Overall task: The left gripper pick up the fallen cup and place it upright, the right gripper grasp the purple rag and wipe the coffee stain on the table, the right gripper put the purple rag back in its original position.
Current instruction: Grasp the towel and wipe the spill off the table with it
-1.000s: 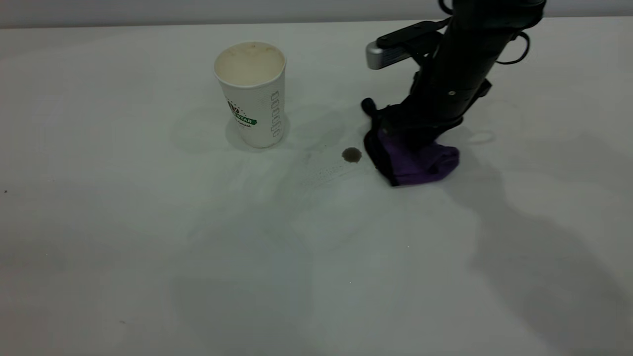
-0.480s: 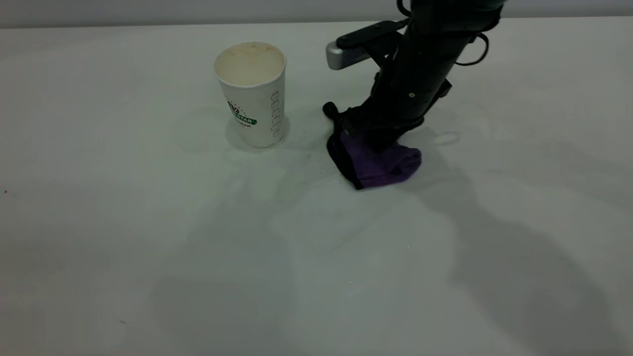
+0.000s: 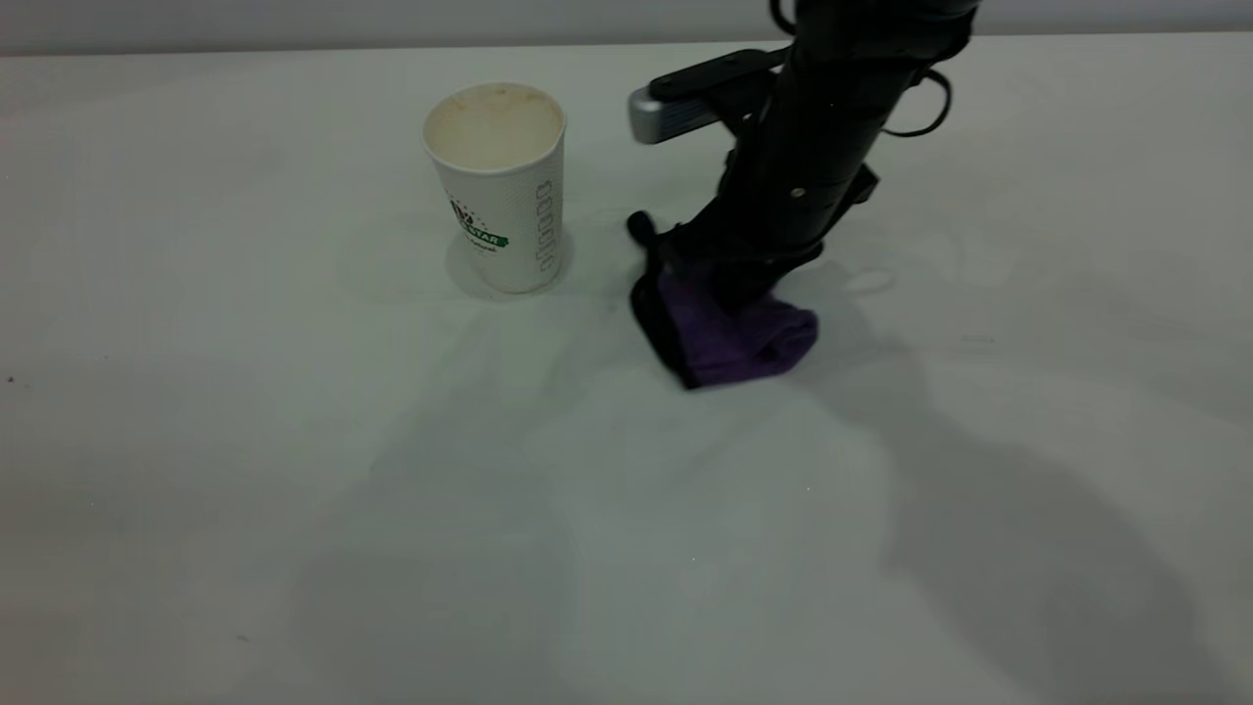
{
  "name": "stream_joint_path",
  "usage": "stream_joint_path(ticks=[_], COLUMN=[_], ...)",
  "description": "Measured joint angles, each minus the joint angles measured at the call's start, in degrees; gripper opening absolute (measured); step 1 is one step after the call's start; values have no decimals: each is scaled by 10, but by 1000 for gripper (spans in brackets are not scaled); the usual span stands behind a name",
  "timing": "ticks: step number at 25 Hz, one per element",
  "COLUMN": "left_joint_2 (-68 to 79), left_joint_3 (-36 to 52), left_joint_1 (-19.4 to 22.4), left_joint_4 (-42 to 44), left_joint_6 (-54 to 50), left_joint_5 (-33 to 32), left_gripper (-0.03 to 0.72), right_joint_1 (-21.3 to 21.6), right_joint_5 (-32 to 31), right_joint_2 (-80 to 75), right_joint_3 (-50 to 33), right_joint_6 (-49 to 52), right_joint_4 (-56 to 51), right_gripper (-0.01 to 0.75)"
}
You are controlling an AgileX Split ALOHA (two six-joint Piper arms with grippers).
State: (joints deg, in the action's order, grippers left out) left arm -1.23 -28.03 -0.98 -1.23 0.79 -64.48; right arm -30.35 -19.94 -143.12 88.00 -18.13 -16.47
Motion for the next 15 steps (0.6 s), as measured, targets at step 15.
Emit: stream_joint_path(ticks=[15], left_joint_2=[0], left_joint_3=[0], left_joint_1=[0], left_joint_4=[0], left_joint_6=[0], left_joint_5=[0], left_gripper=[515], right_joint_1=[-113], right_joint_5=[-74], right_joint_2=[0], right_joint_3=[1], right_joint_6=[-18], right_joint_4=[-7], right_gripper=[77])
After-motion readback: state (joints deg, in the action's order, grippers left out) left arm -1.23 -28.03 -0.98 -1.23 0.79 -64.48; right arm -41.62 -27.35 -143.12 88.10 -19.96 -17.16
